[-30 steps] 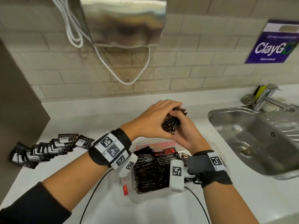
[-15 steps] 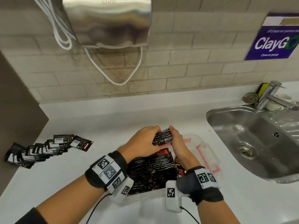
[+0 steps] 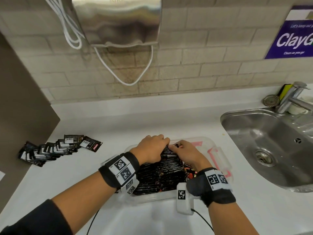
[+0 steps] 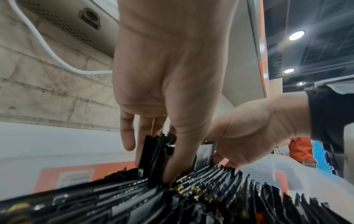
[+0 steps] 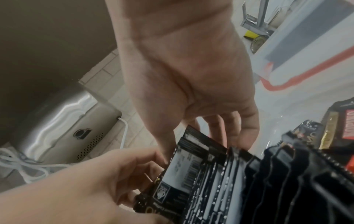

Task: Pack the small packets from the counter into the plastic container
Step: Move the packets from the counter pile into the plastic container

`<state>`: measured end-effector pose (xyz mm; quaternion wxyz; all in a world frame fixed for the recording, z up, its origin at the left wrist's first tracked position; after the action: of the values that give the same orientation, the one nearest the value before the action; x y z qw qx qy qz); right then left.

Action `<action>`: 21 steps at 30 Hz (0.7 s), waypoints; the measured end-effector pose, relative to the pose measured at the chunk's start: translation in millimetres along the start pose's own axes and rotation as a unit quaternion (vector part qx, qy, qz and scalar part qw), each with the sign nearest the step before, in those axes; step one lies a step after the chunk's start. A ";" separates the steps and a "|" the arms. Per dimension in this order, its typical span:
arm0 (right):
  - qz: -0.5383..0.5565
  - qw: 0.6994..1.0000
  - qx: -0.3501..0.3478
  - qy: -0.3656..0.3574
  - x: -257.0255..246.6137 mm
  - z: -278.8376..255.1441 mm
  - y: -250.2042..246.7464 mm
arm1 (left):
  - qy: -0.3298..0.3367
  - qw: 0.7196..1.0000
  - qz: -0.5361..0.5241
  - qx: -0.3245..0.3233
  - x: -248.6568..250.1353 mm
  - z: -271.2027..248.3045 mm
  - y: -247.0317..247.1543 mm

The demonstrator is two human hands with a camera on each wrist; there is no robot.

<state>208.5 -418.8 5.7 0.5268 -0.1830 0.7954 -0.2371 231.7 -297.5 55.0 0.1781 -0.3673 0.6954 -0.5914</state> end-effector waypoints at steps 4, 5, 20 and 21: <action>-0.022 1.000 0.006 0.009 2.4 -0.1 -2.4 | 0.013 1.000 0.024 -0.013 1.1 3.3 -2.3; -0.026 1.000 0.007 0.012 3.2 0.2 -3.0 | 0.010 1.000 0.007 -0.028 -0.2 4.2 -1.7; -0.039 0.999 0.001 0.004 5.5 -1.3 -6.5 | 0.013 0.993 -0.118 -0.018 -16.9 0.1 -2.1; -0.042 0.999 -0.001 0.005 6.0 -1.0 -5.5 | 0.017 0.993 -0.120 -0.010 -15.7 -0.5 -1.6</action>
<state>205.5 -426.4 4.7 0.5125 -0.2157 0.7899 -0.2586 242.2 -285.8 53.7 0.0901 -0.4394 0.6555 -0.6076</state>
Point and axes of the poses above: each hand's wrist, its own z-axis towards the middle knuckle, its own y-axis out of the palm, x = y × z, the point moved 7 cm from there along z, towards the middle knuckle, and after that the axes turned 7 degrees about -z, right-handed, at the moved point
